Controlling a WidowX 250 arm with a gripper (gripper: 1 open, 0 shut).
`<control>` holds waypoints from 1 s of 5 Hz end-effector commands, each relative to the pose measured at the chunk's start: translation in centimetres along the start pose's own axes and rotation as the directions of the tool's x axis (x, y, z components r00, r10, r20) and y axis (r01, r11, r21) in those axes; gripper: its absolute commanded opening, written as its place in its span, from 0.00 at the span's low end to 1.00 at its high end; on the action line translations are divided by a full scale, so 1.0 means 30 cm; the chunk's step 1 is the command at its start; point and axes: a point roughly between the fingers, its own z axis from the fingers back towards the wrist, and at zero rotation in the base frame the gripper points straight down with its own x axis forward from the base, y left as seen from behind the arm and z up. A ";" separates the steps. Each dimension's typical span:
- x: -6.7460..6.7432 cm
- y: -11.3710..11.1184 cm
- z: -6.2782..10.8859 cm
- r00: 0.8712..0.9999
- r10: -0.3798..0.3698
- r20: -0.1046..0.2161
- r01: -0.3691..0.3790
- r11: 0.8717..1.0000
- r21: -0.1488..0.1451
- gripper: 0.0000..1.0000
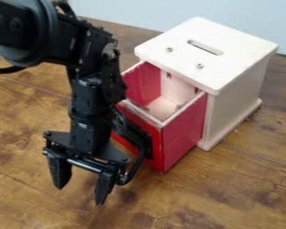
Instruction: Close the drawer
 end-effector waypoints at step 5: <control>0.066 -0.032 0.075 0.997 0.021 0.078 -0.019 1.000 -0.021 1.00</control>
